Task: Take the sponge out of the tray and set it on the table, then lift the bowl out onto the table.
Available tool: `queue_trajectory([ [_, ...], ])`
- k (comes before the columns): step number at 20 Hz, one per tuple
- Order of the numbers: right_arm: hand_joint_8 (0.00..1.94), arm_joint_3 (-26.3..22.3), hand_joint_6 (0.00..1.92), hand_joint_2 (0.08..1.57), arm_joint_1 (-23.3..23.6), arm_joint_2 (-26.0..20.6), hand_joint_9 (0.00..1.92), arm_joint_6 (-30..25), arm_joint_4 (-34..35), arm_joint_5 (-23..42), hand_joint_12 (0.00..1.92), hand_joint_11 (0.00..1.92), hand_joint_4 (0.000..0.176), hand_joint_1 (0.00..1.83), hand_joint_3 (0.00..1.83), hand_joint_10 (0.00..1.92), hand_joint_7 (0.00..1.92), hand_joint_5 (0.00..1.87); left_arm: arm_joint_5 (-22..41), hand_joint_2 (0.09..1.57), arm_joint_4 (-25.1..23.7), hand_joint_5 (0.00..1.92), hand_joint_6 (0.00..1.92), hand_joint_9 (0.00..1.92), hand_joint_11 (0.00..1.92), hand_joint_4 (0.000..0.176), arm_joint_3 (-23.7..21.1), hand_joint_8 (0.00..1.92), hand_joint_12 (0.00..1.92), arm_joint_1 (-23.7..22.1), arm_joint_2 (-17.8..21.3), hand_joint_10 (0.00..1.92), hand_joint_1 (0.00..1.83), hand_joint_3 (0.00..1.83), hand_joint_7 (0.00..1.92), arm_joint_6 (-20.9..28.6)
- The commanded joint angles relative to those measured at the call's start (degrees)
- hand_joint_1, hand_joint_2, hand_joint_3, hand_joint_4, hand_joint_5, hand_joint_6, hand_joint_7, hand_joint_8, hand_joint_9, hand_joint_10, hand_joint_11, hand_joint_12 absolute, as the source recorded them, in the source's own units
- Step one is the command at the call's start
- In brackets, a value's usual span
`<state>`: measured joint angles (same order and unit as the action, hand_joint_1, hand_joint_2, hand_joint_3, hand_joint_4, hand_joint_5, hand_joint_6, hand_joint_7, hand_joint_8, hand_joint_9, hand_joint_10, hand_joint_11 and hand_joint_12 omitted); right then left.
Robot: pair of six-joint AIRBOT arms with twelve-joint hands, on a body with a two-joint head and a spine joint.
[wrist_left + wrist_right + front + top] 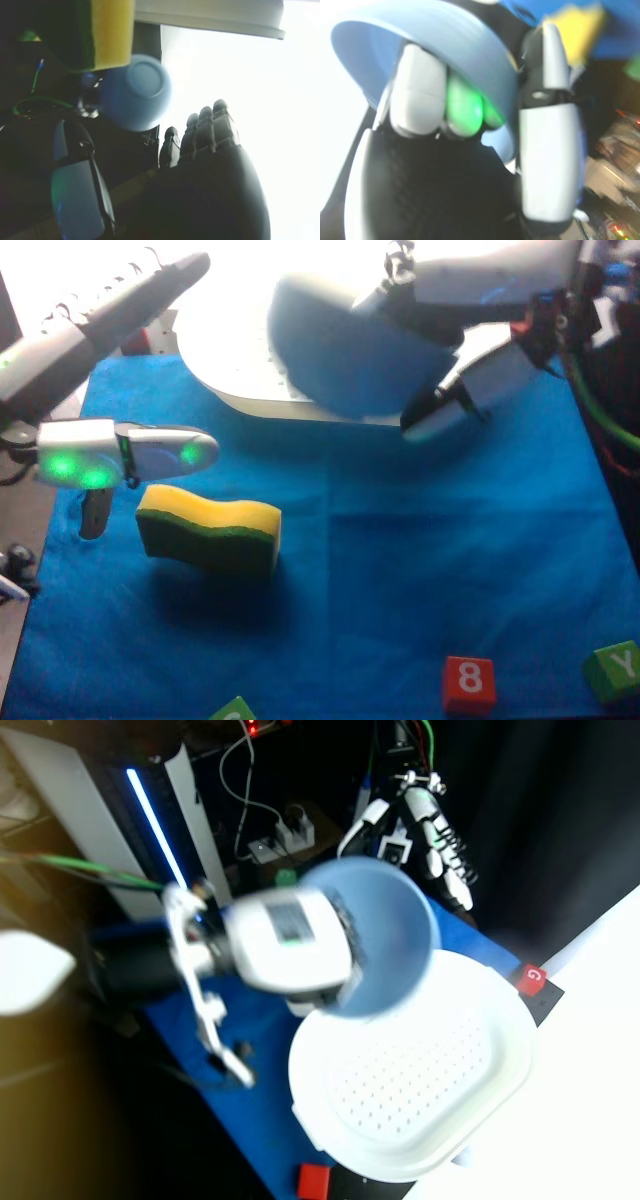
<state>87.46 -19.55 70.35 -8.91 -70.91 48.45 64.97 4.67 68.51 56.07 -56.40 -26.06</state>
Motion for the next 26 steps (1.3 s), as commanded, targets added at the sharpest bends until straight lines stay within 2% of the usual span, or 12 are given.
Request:
queue_trajectory([
  [1,1.94,-1.2,1.92,1.14,0.4,-1.0,1.65,0.4,3.1,3.8,1.92,1.73,0.097,1.29,0.39,1.92,1.46,0.98,7.6,0.87,1.3,0.0,0.0,0.0,0.0,0.17,-0.2,0.0,0.0,-0.4,1.0,0.0,0.67,0.0,0.0,0.3],
  [4,1.94,-5.8,1.92,1.21,-0.5,-3.9,1.68,0.4,0.6,5.3,1.92,1.84,0.114,1.48,0.06,1.92,1.48,1.14,8.1,0.86,1.3,0.0,0.0,0.0,0.0,0.165,-0.5,0.0,0.0,-0.4,2.3,0.0,0.68,0.0,0.0,0.0],
  [11,1.94,-7.0,1.92,1.21,-7.9,-3.1,1.53,-4.3,-3.2,5.7,1.92,1.68,0.095,1.43,0.0,1.92,1.36,1.09,8.1,0.85,1.4,0.0,0.0,0.0,0.0,0.174,-0.7,0.0,0.0,-0.3,2.5,0.0,0.66,0.0,0.0,-0.2],
  [12,1.94,-7.4,1.92,1.21,-9.0,-3.0,1.5,-4.4,-3.5,5.8,1.92,1.67,0.089,1.4,0.0,1.92,1.35,1.09,8.1,0.85,1.4,0.0,0.0,0.0,0.0,0.176,-0.7,0.0,0.0,-0.3,2.5,0.0,0.68,0.0,0.0,-0.2],
  [13,1.94,-7.5,1.92,1.21,-9.9,-2.8,1.47,-4.4,-3.6,5.8,1.92,1.64,0.014,1.33,0.0,1.92,1.32,1.04,8.1,0.86,1.5,0.0,0.0,0.0,0.0,0.176,-0.7,0.0,0.0,-0.3,2.4,0.0,0.67,0.0,0.0,-0.2],
  [16,1.94,-6.7,1.92,1.22,-13.4,-1.4,1.39,-5.0,-4.1,5.8,1.92,1.56,0.0,1.34,0.0,1.92,1.29,1.02,8.1,0.86,1.5,0.0,0.0,0.0,0.0,0.176,-0.8,0.0,0.0,-0.2,2.3,0.0,0.63,0.0,0.0,-0.2],
  [18,1.92,-3.9,1.6,1.31,-15.1,0.0,1.03,-8.3,-4.2,5.8,1.92,1.14,0.0,0.95,0.03,1.92,0.92,0.64,8.2,0.86,1.5,0.0,0.0,0.0,0.0,0.168,-0.8,0.0,0.0,0.0,2.3,0.0,0.65,0.0,0.0,-0.2],
  [19,1.9,-3.1,1.59,1.32,-15.1,0.4,0.89,-9.6,-4.4,5.8,1.92,0.9,0.038,0.88,0.01,1.92,0.81,0.62,8.3,0.86,1.5,0.0,0.0,0.0,0.0,0.16,-0.8,0.0,0.0,0.0,2.3,0.0,0.64,0.0,0.0,-0.2],
  [20,1.81,-2.8,1.58,1.33,-15.1,0.6,0.77,-10.0,-4.4,5.8,1.92,0.71,0.131,0.81,0.01,1.92,0.73,0.6,8.3,0.87,1.6,0.0,0.0,0.0,0.0,0.169,-0.9,0.0,0.0,0.0,2.3,0.0,0.65,0.0,0.0,-0.2],
  [21,1.27,-2.7,0.51,1.34,-15.1,0.6,0.25,-10.2,-4.3,5.8,1.53,0.04,0.0,0.33,0.0,1.4,0.42,0.51,8.4,0.86,1.6,0.0,0.0,0.0,0.0,0.176,-0.9,0.0,0.0,0.0,2.2,0.0,0.65,0.0,0.0,-0.2],
  [22,0.79,-2.7,0.23,1.34,-15.1,0.6,0.24,-10.2,-4.3,5.8,1.12,0.01,0.0,0.15,0.0,0.86,0.3,0.46,8.4,0.86,1.6,0.0,0.0,0.0,0.0,0.176,-0.9,0.0,0.0,0.0,2.2,0.0,0.65,0.0,0.0,-0.2],
  [26,0.02,-2.4,0.0,1.24,-15.1,0.0,0.29,-10.1,-0.9,5.7,0.38,0.0,0.0,0.0,0.0,0.08,0.32,0.28,8.7,0.86,1.8,0.0,0.0,0.0,0.0,0.176,-1.1,0.0,0.0,0.2,2.2,0.0,0.66,0.0,0.0,-0.2],
])
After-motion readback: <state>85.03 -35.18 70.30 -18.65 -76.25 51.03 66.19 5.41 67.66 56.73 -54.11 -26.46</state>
